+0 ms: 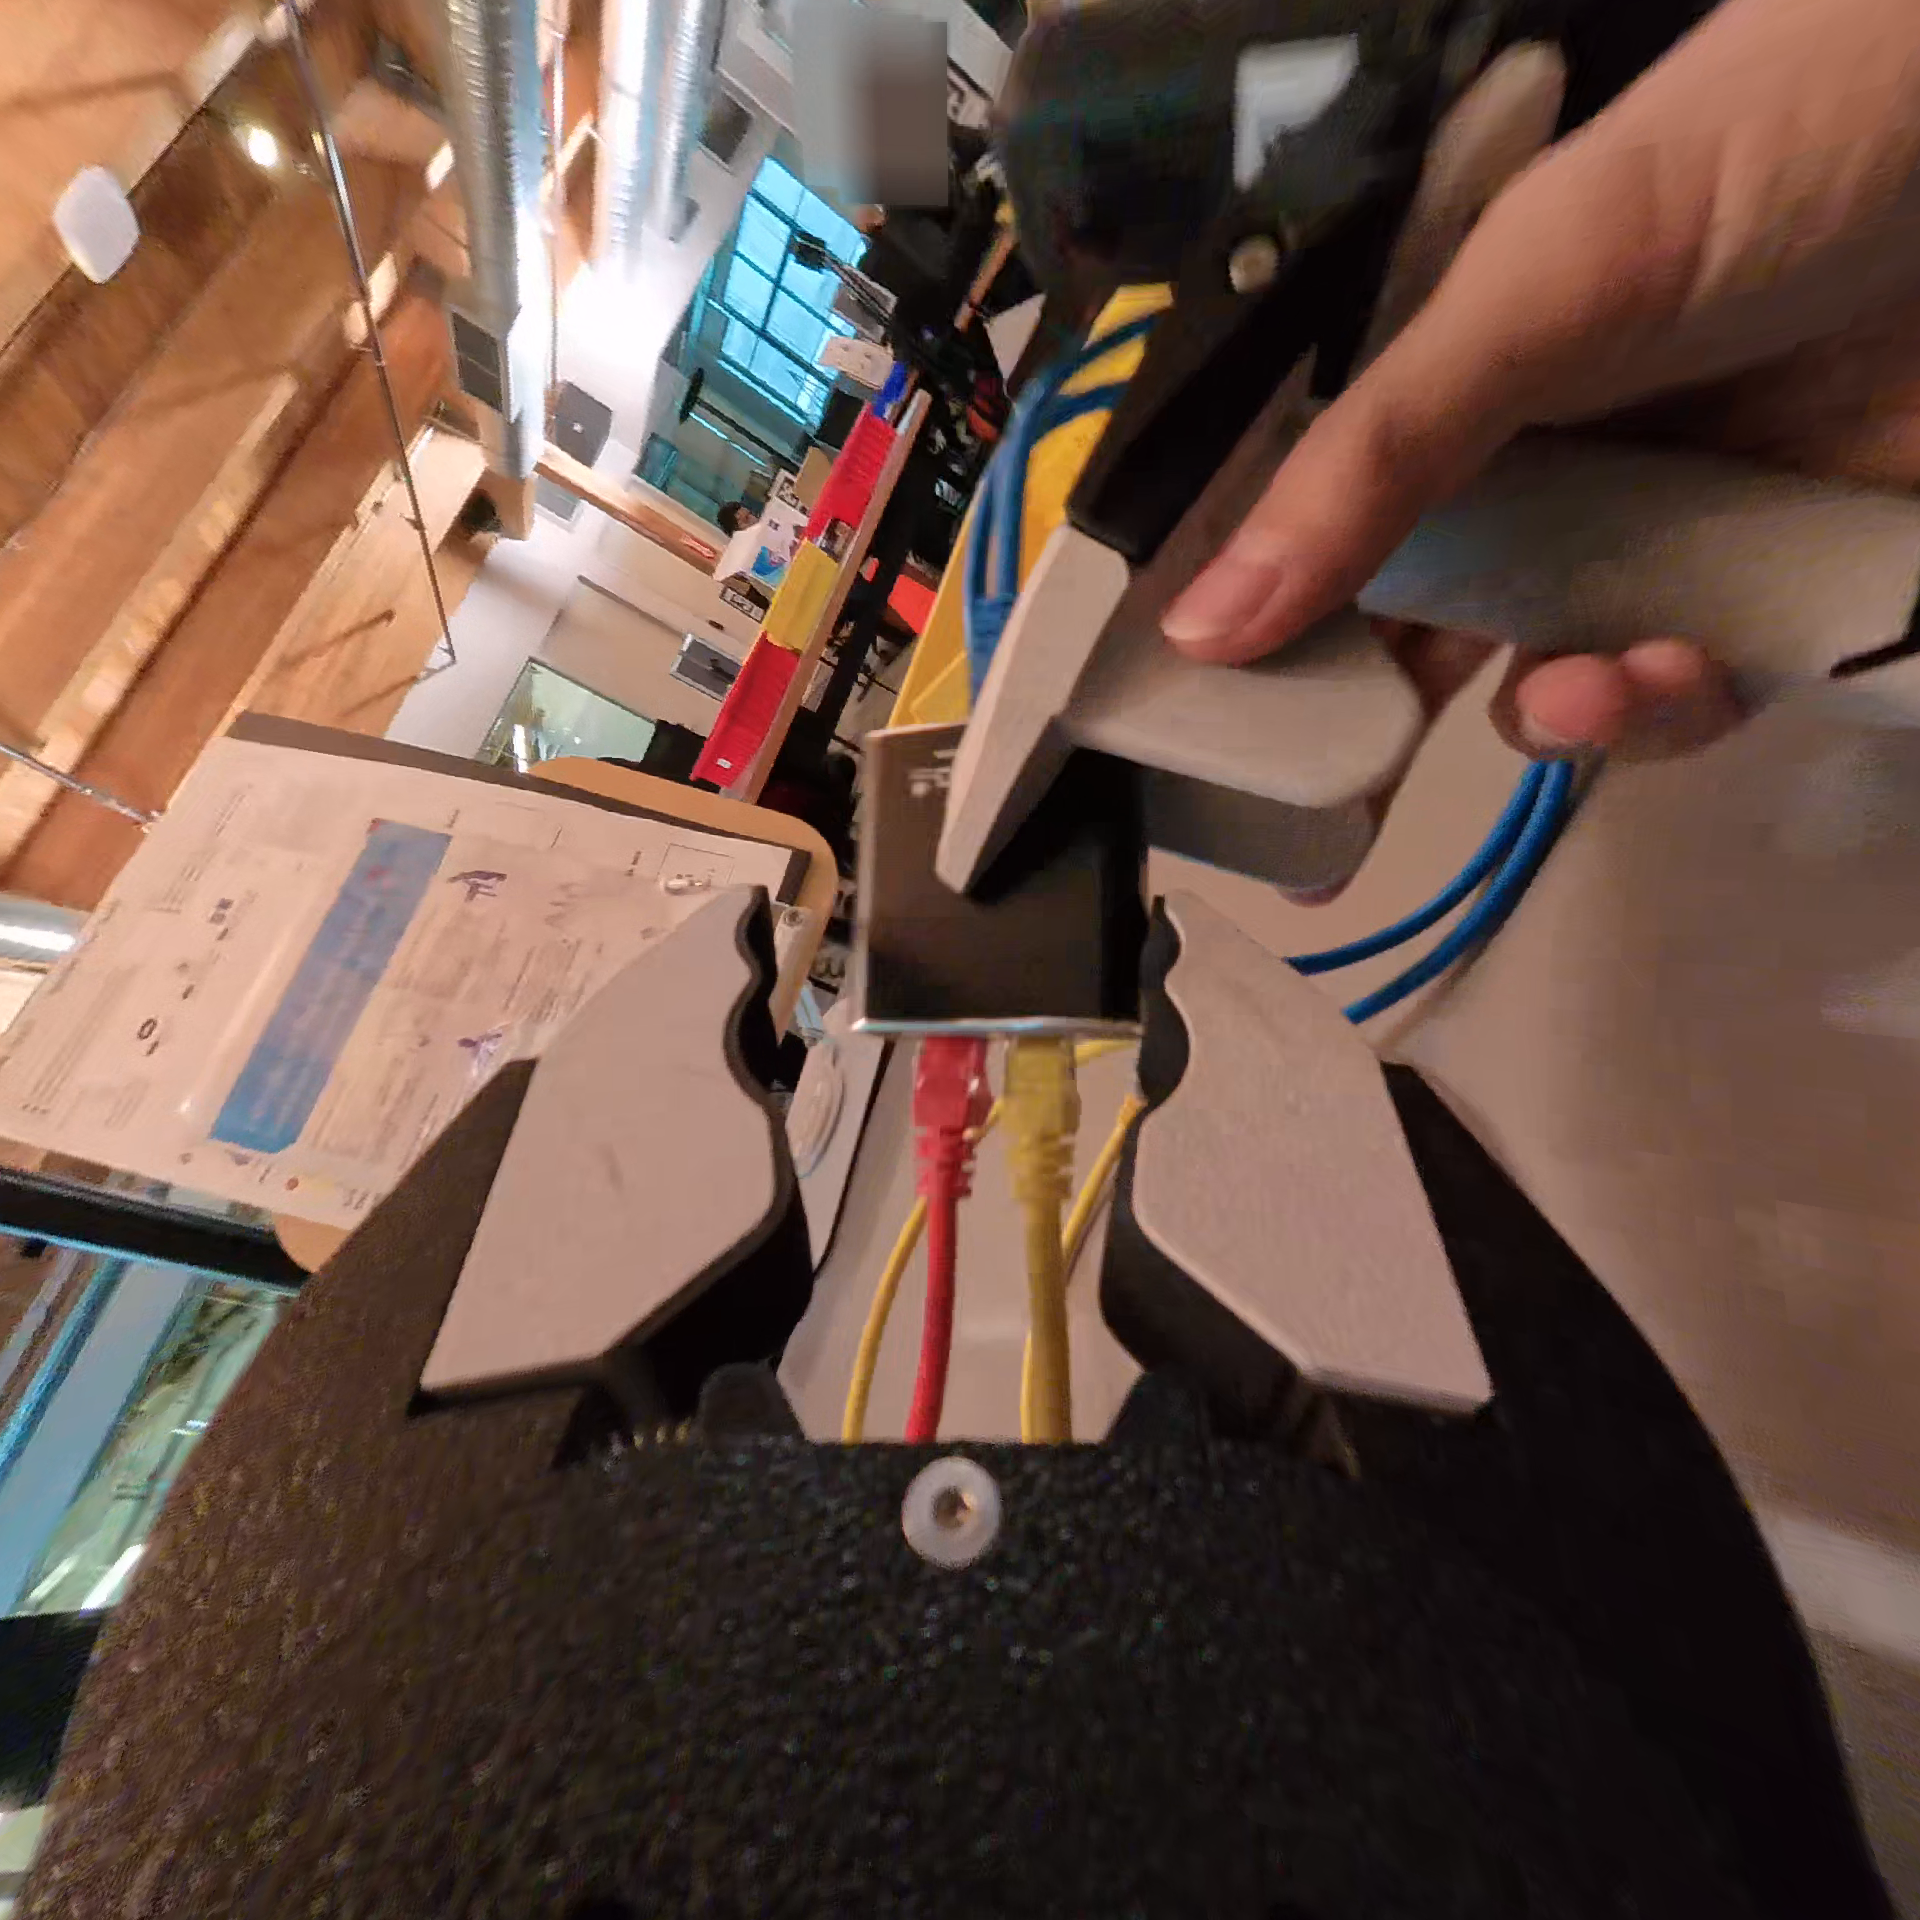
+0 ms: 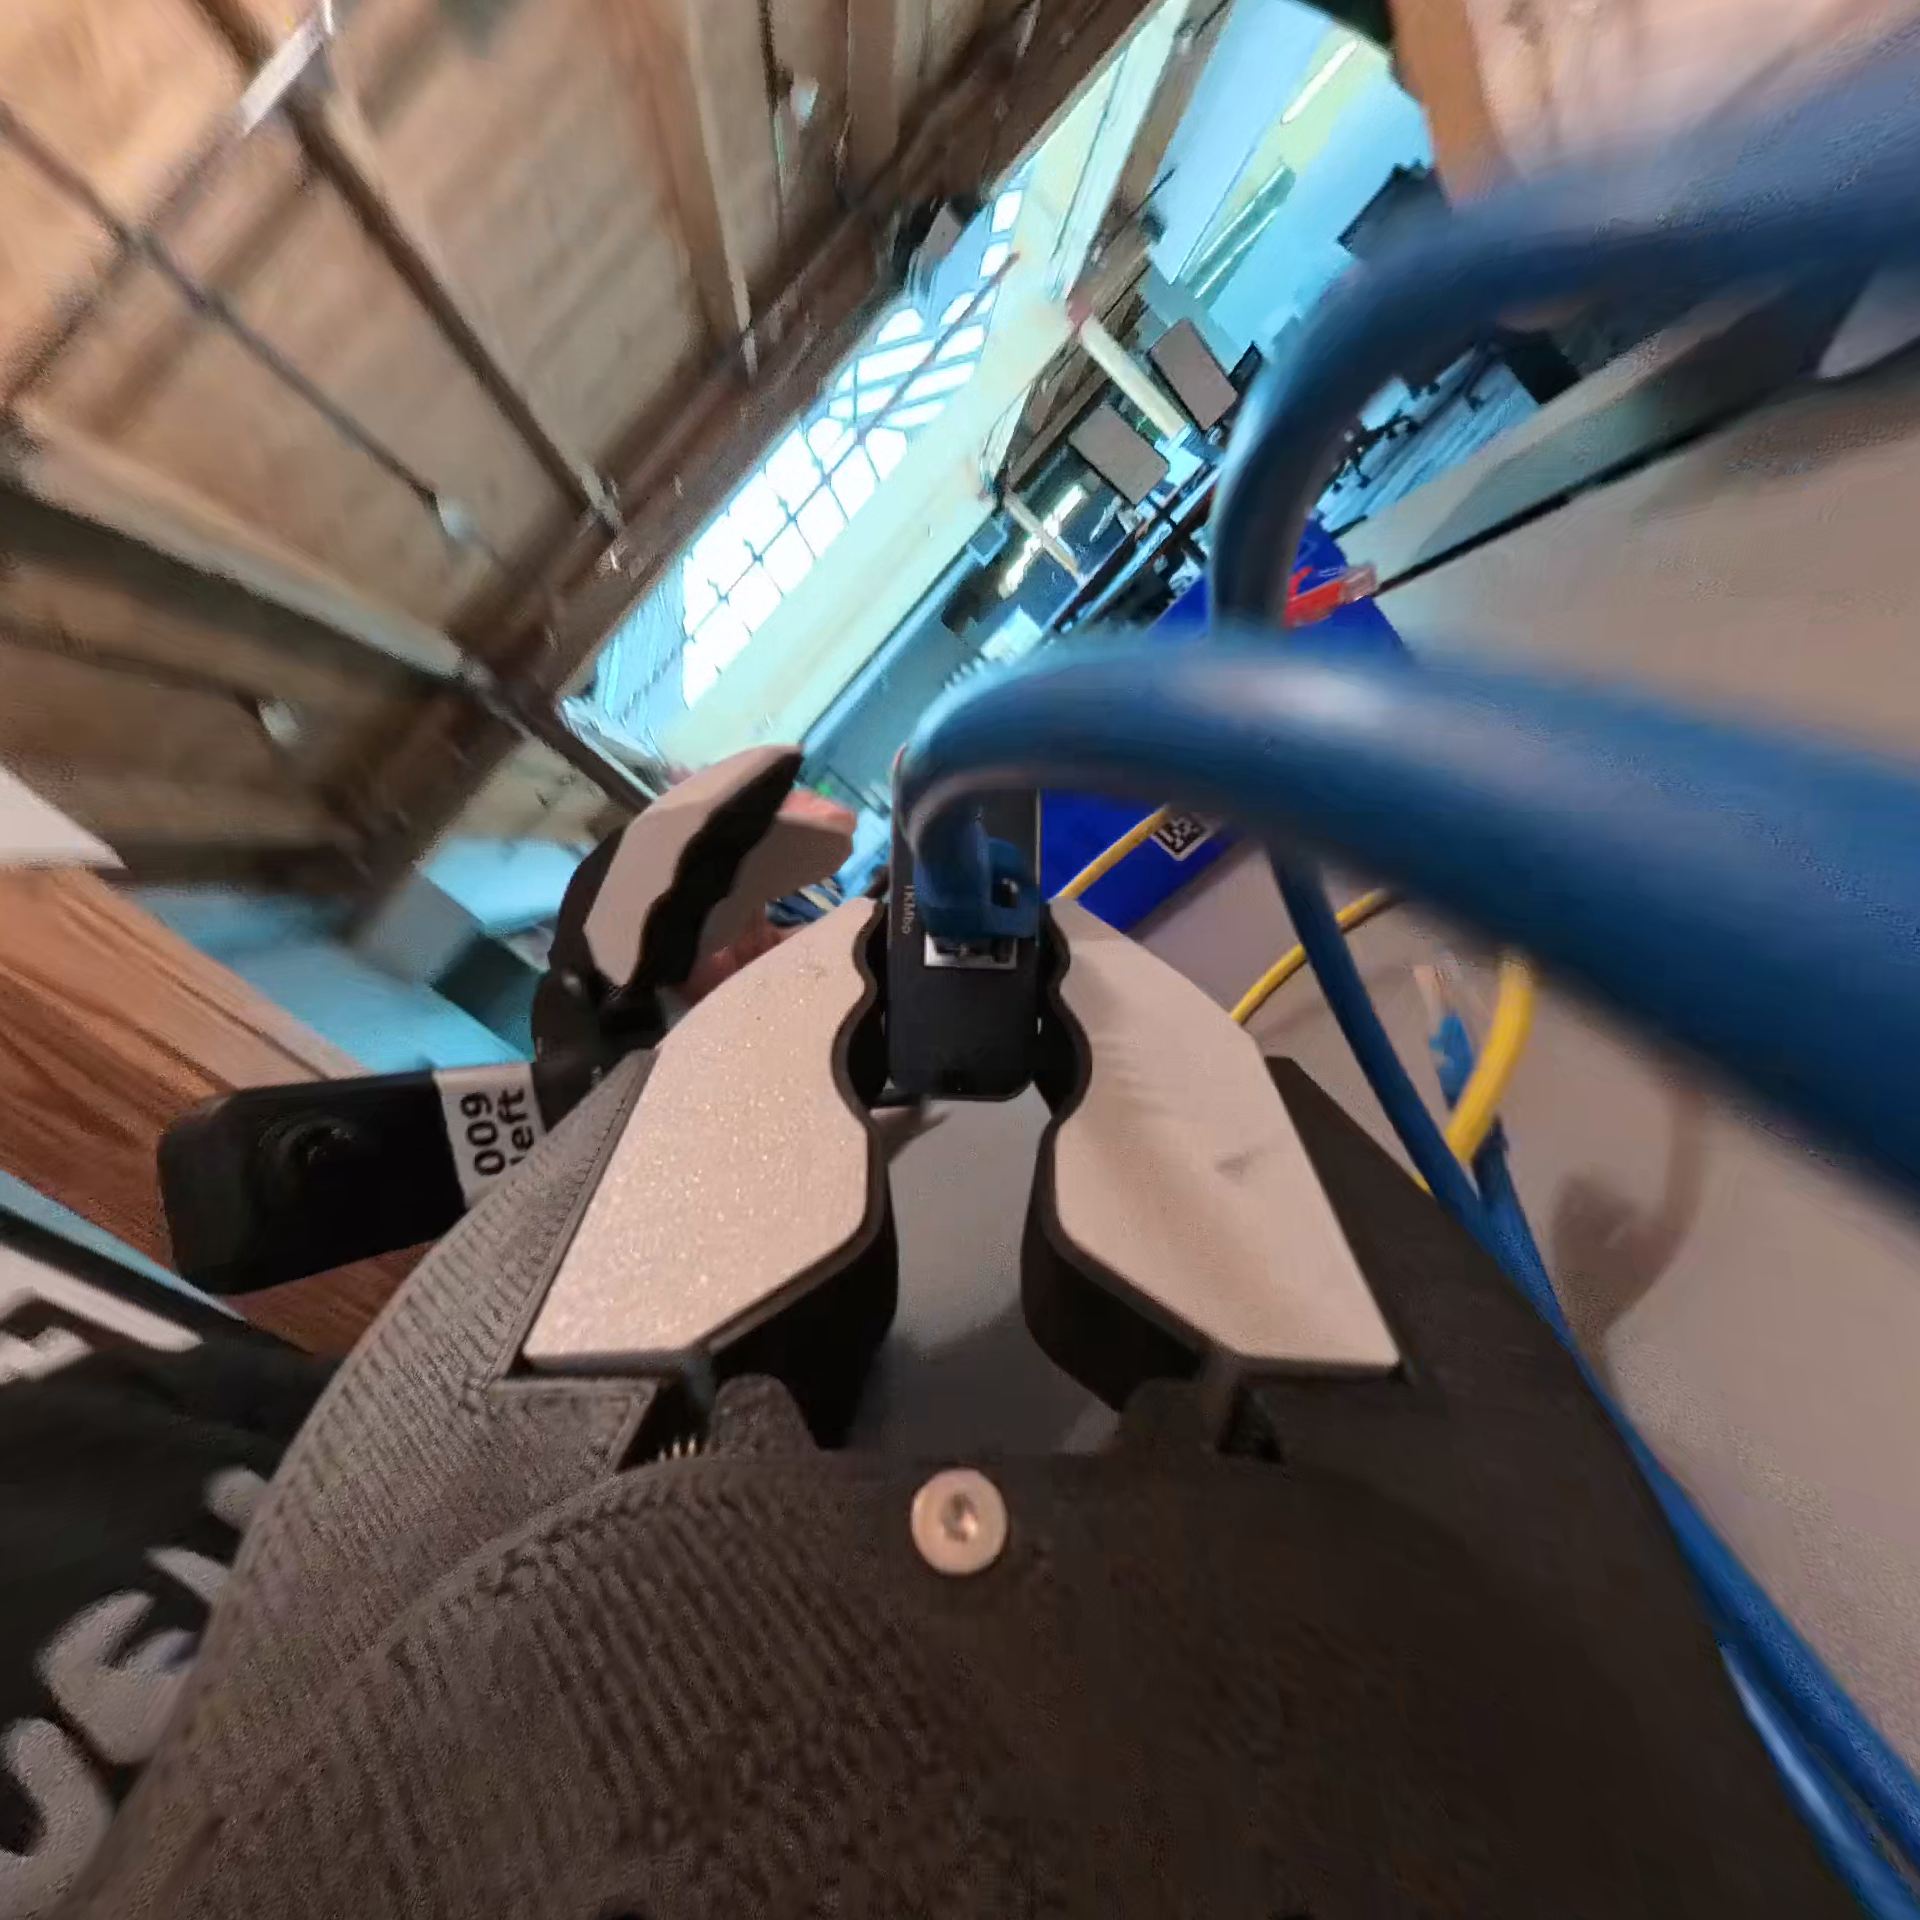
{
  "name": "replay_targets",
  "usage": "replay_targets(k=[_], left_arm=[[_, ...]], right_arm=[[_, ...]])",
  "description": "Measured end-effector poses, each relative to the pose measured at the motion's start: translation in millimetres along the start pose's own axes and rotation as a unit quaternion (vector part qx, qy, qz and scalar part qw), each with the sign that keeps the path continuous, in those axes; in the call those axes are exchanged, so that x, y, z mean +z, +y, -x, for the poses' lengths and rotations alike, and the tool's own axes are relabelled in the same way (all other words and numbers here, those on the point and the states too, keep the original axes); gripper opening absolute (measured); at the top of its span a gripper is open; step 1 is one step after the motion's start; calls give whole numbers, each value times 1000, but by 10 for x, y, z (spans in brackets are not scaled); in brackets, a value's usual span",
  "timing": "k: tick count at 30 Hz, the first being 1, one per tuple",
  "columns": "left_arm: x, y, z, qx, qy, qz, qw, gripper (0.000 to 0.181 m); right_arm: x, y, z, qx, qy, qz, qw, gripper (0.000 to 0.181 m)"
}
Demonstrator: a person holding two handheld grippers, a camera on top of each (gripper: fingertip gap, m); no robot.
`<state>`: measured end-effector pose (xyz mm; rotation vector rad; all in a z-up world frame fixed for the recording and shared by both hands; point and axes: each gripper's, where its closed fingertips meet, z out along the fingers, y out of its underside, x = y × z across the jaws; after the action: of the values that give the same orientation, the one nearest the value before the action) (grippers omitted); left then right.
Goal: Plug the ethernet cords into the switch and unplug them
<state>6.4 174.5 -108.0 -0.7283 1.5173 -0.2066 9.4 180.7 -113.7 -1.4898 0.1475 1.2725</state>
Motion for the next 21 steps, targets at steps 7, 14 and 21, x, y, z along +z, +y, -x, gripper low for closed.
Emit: replay_targets(k=[7, 14, 21], left_arm=[[-311, -252, 11, -179, 116, -60, 975, 66], [-224, 7, -92, -252, 126, -100, 954, 66], [-131, 82, -297, -258, 144, -124, 947, 58]], right_arm=[[-92, -31, 10, 127, -21, -47, 991, 24], [-91, 48, 51, 212, -32, -117, 970, 25], [-85, 86, -16, 245, -24, -140, 959, 26]])
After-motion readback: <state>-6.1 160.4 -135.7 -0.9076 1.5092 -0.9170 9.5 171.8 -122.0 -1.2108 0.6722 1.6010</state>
